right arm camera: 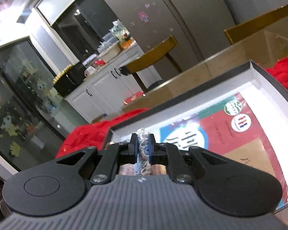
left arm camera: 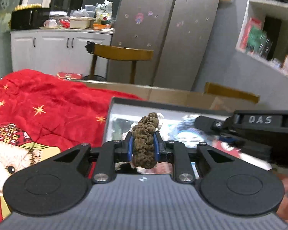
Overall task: Organize objects
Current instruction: 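Lift both held scrunchies and carry them over the open black box, then lower the brown scrunchie into the box and open the left tool while the right tool releases the blue one, then withdraw both open tools from the box back over the table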
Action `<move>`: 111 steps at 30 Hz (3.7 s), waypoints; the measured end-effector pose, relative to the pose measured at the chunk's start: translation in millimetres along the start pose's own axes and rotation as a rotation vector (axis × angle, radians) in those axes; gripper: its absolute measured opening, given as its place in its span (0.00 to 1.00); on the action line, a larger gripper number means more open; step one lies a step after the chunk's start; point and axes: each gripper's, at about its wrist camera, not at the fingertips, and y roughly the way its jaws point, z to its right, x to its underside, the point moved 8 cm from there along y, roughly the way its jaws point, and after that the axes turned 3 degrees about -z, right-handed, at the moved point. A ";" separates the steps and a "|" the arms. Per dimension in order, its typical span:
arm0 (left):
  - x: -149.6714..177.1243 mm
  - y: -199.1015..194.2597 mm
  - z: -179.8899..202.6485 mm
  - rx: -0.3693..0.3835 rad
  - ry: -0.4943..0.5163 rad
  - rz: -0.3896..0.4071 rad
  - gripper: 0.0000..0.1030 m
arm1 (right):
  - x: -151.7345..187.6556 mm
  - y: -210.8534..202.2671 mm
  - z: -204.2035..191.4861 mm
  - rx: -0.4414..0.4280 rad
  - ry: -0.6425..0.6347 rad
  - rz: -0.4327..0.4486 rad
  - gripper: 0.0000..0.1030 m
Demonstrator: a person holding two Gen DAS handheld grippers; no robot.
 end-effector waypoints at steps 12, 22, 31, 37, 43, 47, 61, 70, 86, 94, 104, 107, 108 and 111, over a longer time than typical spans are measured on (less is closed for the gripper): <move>9.5 16.8 -7.3 -0.073 0.024 -0.013 0.24 | 14.6 11.4 3.5 -0.053 0.047 -0.077 0.12; 12.5 19.4 -6.5 -0.110 0.039 -0.020 0.24 | 15.2 13.5 -1.2 -0.086 0.053 -0.115 0.12; 16.5 18.0 -5.1 -0.105 0.035 -0.034 0.24 | 16.0 15.2 -3.7 -0.096 0.034 -0.145 0.12; 16.1 17.1 -4.8 -0.109 0.030 -0.033 0.24 | 16.9 18.1 -4.9 -0.113 0.040 -0.177 0.12; 16.8 18.0 -7.6 -0.111 0.010 -0.044 0.25 | 17.8 17.3 -4.3 -0.147 0.063 -0.179 0.12; 17.2 19.3 -10.5 -0.109 -0.015 -0.051 0.25 | 17.7 16.1 -5.5 -0.176 0.057 -0.180 0.18; -22.3 -35.4 -17.4 -0.111 -0.031 0.058 0.69 | -5.2 -19.9 -30.7 -0.315 0.040 -0.152 0.65; -65.0 -132.4 -14.9 -0.092 -0.018 0.221 0.76 | -33.2 -108.2 -82.1 -0.325 -0.094 -0.003 0.85; -27.9 -267.8 26.4 -0.024 -0.016 0.334 0.84 | -9.6 -218.7 -74.6 -0.151 -0.154 0.349 1.00; 26.5 -203.6 -4.3 -0.005 -0.095 0.164 0.84 | 36.1 -177.7 -42.2 -0.057 -0.266 0.291 1.00; 83.5 -112.6 -24.9 -0.101 -0.089 0.000 0.84 | 84.8 -136.4 -22.5 0.051 -0.407 0.159 0.98; 90.1 -102.1 -24.9 -0.076 -0.084 -0.036 0.84 | 92.0 -135.6 -27.6 0.028 -0.463 0.164 0.98; 91.8 -98.9 -23.7 -0.075 -0.073 -0.036 0.84 | 94.7 -135.2 -28.1 0.027 -0.471 0.162 0.98; 96.1 -92.2 -16.5 -0.101 -0.007 -0.028 0.84 | 100.8 -125.6 -23.1 0.021 -0.461 0.093 0.95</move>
